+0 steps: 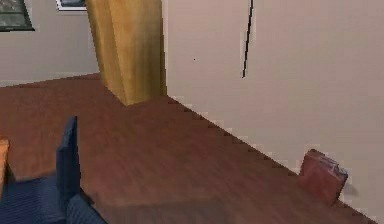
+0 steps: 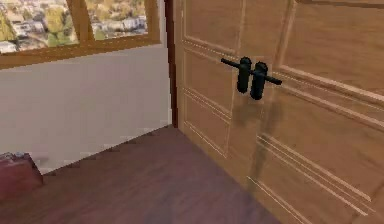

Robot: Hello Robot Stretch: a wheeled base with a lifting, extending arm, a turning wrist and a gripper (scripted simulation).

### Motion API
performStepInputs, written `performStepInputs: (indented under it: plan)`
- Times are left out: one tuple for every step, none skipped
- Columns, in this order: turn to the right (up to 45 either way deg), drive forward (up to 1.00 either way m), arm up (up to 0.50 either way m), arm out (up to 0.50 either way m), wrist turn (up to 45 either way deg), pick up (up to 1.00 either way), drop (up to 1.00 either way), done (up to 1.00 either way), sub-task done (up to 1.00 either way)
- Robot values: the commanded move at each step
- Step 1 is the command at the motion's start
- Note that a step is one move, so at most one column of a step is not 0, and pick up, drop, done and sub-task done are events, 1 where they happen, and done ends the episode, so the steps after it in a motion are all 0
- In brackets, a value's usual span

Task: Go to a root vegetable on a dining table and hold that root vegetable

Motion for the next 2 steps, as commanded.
performStepInputs:
  plan:
    - [45.0,0.00,0.00,0.00,0.0,0.00,0.00,0.00,0.00]
    - [45.0,0.00,0.00,0.00,0.0,0.00,0.00,0.00,0.00]
